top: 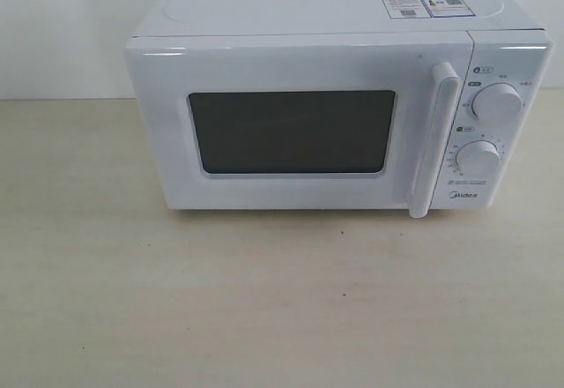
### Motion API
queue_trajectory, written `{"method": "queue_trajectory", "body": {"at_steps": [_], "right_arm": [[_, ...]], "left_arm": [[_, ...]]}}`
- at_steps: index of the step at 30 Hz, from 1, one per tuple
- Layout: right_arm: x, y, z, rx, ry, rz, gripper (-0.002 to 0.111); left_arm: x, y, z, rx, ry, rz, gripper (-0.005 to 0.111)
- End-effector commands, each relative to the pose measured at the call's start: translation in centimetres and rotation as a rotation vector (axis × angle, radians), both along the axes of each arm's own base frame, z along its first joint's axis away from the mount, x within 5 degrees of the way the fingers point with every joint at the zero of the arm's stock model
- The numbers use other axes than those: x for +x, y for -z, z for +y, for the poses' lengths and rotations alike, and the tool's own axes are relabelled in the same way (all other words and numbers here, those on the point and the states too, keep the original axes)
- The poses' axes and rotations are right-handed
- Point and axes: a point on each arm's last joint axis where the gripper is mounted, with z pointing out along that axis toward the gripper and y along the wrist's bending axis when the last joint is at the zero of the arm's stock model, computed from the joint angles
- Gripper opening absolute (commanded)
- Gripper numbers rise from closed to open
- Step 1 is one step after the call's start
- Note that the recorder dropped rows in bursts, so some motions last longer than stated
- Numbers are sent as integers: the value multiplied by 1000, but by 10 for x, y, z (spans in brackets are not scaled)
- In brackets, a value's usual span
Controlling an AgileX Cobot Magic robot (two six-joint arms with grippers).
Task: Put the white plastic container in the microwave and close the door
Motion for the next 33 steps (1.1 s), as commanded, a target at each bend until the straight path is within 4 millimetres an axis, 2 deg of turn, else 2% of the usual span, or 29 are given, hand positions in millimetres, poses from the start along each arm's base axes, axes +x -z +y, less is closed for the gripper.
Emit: {"method": "queue_trajectory", "body": {"at_steps": [1, 8, 33], "right_arm": [[0, -1, 0, 1, -2, -10, 0], [0, -1, 0, 1, -2, -10, 0], [0, -1, 0, -1, -2, -10, 0]], "left_arm": [[0, 9, 1, 96, -2, 68, 4], [0, 15, 10, 28, -179, 154, 4], [-1, 15, 10, 22, -183, 144, 4]]}}
